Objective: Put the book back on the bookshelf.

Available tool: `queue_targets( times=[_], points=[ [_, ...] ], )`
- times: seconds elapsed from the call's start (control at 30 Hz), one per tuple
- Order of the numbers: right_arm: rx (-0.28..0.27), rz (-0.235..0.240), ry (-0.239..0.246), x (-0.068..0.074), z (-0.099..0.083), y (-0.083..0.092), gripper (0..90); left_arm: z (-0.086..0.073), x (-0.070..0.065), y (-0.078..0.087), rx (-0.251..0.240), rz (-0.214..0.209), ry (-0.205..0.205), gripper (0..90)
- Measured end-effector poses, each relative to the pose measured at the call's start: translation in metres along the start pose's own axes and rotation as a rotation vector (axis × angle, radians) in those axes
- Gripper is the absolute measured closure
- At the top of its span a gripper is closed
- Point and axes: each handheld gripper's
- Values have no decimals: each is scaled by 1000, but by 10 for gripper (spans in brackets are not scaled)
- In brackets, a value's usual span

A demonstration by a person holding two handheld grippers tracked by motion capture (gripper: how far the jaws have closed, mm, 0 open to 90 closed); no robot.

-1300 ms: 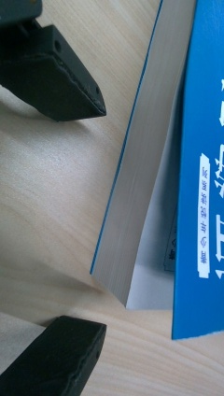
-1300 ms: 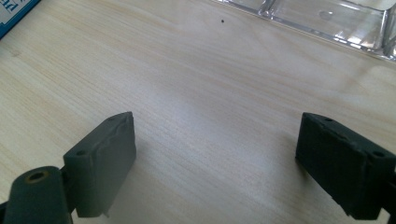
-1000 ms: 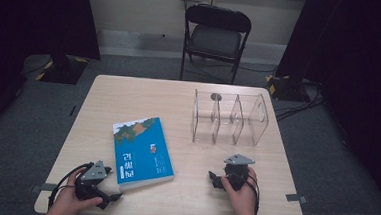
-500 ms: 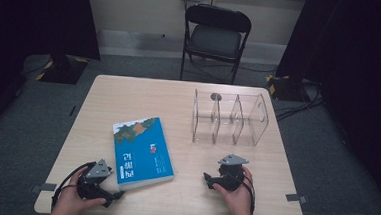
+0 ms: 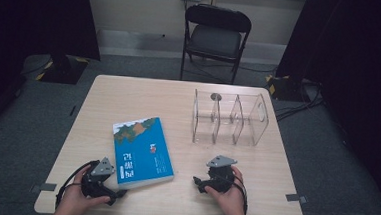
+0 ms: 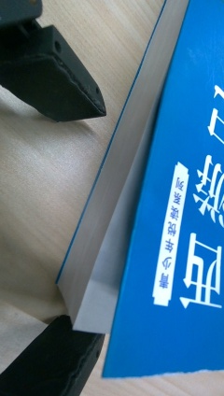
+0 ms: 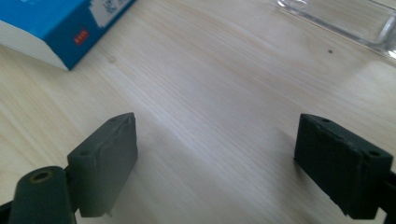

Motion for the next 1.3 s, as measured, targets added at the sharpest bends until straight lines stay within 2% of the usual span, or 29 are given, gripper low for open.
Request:
queue_targets(
  times=[0.03,0.13,0.17,0.2,0.33,0.37,0.47,0.5,0.53,0.57,0.6,0.63,0.67,0.77,1.0,1.03,1.07,1.1,1.3],
  points=[
    [-2,10,-4,2,1,0,129,0,1,0,14,6,-17,1],
    [-3,31,7,6,3,-2,129,1,1,0,13,5,-14,0],
    [6,41,32,11,5,-3,129,1,0,-1,0,8,1,0],
    [1,46,42,12,7,-4,129,1,2,0,16,8,-20,0],
    [-31,106,11,18,13,-6,130,1,1,0,9,6,-17,1],
    [-31,106,11,18,13,-6,130,1,2,0,12,10,-17,1],
    [-27,130,54,28,16,-8,130,4,2,-1,15,14,-10,14],
    [-22,134,58,30,16,-8,130,5,2,-2,1,10,8,27],
    [-25,141,61,31,17,-8,130,6,3,-2,25,11,-13,28],
    [-37,150,57,32,17,-8,130,7,1,-3,12,10,8,28],
    [-38,158,51,33,18,-8,130,9,3,-1,45,-2,-14,30],
    [-37,166,52,33,18,-8,130,9,3,-2,44,-7,-14,33],
    [-36,169,52,33,18,-8,130,10,3,-2,39,-16,-26,46],
    [-41,174,46,33,18,-8,130,11,2,-1,54,-12,-25,63],
    [-41,201,72,40,21,-9,130,12,1,-1,54,-8,-20,76],
    [-39,203,78,40,21,-9,130,12,2,-1,54,-18,-15,76],
    [-39,205,76,41,21,-9,130,12,0,-2,39,-18,7,77],
    [-37,207,80,41,21,-9,130,13,2,0,64,-17,-16,79],
    [-52,219,80,44,23,-6,130,16,1,2,73,-20,17,114]
  ],
)
Point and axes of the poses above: each handheld gripper's, and its own axes: y roughly backward along the jaws, z roughly out of its top, x roughly to its left, and after that the axes turned 7 degrees about -z, right-handed
